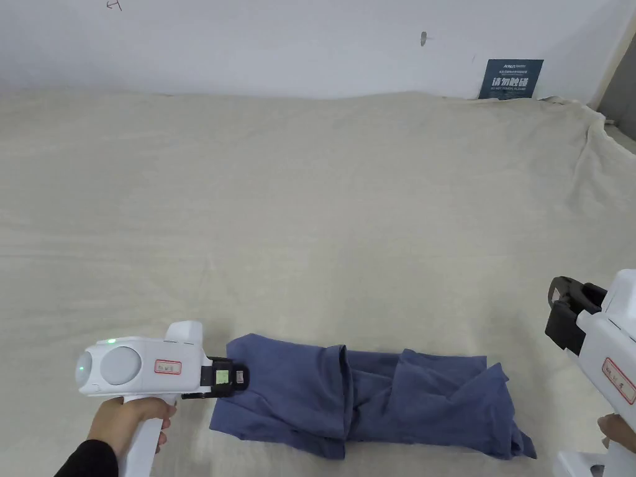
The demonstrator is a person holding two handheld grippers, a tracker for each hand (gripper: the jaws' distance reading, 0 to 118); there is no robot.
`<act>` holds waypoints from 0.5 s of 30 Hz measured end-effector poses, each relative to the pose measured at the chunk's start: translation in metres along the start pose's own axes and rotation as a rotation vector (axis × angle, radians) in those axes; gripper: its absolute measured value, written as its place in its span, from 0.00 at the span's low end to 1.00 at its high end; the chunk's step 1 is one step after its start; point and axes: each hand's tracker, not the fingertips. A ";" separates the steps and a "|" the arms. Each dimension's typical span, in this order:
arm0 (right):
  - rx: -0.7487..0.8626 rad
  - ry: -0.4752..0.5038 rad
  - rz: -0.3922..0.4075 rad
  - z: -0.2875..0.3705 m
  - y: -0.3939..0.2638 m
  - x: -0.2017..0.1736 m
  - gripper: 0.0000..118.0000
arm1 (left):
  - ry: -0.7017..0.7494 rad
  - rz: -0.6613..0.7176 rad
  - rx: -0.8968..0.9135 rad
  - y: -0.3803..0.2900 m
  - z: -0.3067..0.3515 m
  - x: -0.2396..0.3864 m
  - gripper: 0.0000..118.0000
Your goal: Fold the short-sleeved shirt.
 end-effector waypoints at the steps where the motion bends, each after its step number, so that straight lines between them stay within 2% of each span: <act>1: 0.003 0.002 0.001 0.000 0.001 -0.001 0.00 | -0.004 0.011 0.006 0.001 0.007 -0.003 0.08; 11: 0.025 0.045 0.002 0.001 0.007 -0.011 0.00 | 0.181 0.059 0.047 -0.008 0.102 -0.035 0.08; 15: 0.026 0.065 0.004 0.002 0.007 -0.016 0.00 | 0.207 0.090 0.049 -0.008 0.121 -0.034 0.08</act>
